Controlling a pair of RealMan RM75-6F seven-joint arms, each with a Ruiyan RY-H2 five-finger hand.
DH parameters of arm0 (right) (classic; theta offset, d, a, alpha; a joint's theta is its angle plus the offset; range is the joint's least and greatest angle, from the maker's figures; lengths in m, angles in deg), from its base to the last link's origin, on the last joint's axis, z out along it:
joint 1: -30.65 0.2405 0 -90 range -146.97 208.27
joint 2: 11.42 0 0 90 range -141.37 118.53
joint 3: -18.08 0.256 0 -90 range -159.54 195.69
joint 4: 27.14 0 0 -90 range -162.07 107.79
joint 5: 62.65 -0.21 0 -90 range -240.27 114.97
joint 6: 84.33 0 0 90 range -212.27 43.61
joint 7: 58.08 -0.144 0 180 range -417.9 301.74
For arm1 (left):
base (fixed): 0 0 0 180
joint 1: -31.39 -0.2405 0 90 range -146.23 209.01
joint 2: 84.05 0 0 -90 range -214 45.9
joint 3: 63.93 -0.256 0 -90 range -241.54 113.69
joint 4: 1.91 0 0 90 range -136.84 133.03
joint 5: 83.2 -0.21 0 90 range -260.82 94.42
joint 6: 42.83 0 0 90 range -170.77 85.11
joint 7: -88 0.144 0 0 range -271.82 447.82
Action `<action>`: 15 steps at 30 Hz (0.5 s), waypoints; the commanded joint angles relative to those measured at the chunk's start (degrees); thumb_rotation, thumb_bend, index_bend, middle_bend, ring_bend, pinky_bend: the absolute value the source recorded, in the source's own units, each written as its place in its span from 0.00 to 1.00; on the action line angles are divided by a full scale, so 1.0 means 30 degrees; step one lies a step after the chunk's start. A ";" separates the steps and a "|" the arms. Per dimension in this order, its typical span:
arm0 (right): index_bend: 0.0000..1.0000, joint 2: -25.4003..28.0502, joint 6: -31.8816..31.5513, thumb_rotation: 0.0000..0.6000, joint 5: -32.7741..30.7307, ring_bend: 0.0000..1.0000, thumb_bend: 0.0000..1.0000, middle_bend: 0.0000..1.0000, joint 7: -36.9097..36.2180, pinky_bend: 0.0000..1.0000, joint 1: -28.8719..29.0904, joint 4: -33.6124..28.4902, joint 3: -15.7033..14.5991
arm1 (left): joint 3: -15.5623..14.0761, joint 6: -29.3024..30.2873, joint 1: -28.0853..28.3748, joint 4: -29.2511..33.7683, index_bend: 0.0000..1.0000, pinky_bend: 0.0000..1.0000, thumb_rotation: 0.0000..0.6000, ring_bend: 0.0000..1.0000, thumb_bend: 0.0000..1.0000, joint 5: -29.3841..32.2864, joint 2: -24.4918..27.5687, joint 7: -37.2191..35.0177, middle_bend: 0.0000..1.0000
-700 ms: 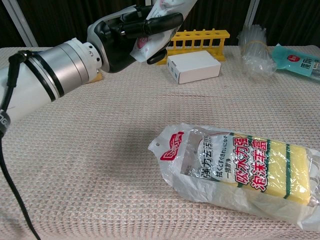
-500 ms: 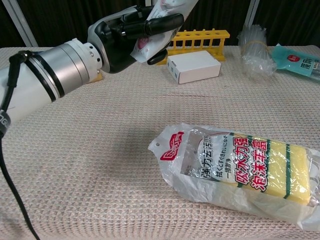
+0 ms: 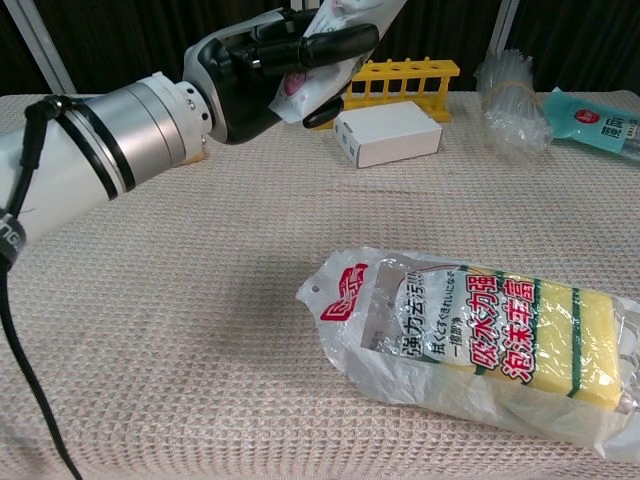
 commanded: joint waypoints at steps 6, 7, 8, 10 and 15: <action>0.00 -0.0514 0.0472 0.30 0.0342 0.00 0.00 0.00 -0.0822 0.00 0.0257 0.0353 -0.0159 | -0.0035 -0.0156 0.0148 -0.0086 0.83 0.82 1.00 0.79 0.37 0.0117 -0.0041 0.0347 0.96; 0.00 -0.0574 0.0529 0.30 0.0389 0.00 0.00 0.00 -0.0926 0.00 0.0282 0.0399 -0.0183 | -0.0036 -0.0165 0.0157 -0.0121 0.83 0.82 1.00 0.79 0.37 0.0149 -0.0059 0.0444 0.96; 0.00 -0.0640 0.0597 0.30 0.0443 0.00 0.00 0.00 -0.1019 0.00 0.0310 0.0465 -0.0227 | -0.0040 -0.0161 0.0158 -0.0150 0.83 0.82 1.00 0.79 0.37 0.0194 -0.0083 0.0590 0.96; 0.00 -0.0717 0.0672 0.30 0.0516 0.00 0.00 0.00 -0.1058 0.00 0.0346 0.0568 -0.0319 | -0.0027 -0.0155 0.0147 -0.0148 0.83 0.82 1.00 0.79 0.37 0.0263 -0.0074 0.0727 0.96; 0.00 -0.0936 0.0879 0.30 0.0715 0.00 0.00 0.00 -0.1135 0.00 0.0444 0.0733 -0.0584 | 0.0006 -0.0236 0.0110 -0.0079 0.83 0.82 1.00 0.79 0.37 0.0458 0.0083 0.1002 0.96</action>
